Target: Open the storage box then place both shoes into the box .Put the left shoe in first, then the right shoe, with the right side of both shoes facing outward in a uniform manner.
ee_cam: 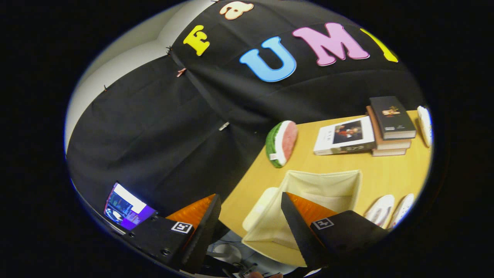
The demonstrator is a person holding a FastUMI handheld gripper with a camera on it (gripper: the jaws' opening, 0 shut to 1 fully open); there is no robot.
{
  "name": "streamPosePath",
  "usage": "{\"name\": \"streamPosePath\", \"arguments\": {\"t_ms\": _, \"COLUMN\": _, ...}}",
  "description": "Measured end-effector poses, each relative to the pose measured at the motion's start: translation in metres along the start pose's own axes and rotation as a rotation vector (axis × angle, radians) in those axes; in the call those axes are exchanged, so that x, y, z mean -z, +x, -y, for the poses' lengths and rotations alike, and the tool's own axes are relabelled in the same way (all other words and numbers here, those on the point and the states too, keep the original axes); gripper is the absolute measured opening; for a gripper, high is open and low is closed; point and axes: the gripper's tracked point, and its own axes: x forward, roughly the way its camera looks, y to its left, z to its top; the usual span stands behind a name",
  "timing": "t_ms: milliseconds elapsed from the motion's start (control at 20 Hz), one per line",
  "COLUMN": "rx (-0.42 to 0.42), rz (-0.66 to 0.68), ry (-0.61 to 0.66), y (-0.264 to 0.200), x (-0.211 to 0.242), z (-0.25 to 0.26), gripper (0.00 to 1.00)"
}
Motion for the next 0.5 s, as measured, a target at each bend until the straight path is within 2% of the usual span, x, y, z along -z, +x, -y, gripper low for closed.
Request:
{"name": "streamPosePath", "arguments": {"t_ms": 300, "rx": 0.313, "rz": 0.011, "ry": -0.051, "y": -0.07, "x": 0.024, "z": 0.136, "gripper": 0.96}}
{"name": "streamPosePath", "arguments": {"t_ms": 500, "rx": 0.457, "rz": -0.057, "ry": -0.07, "y": -0.099, "x": 0.063, "z": 0.197, "gripper": 0.96}}
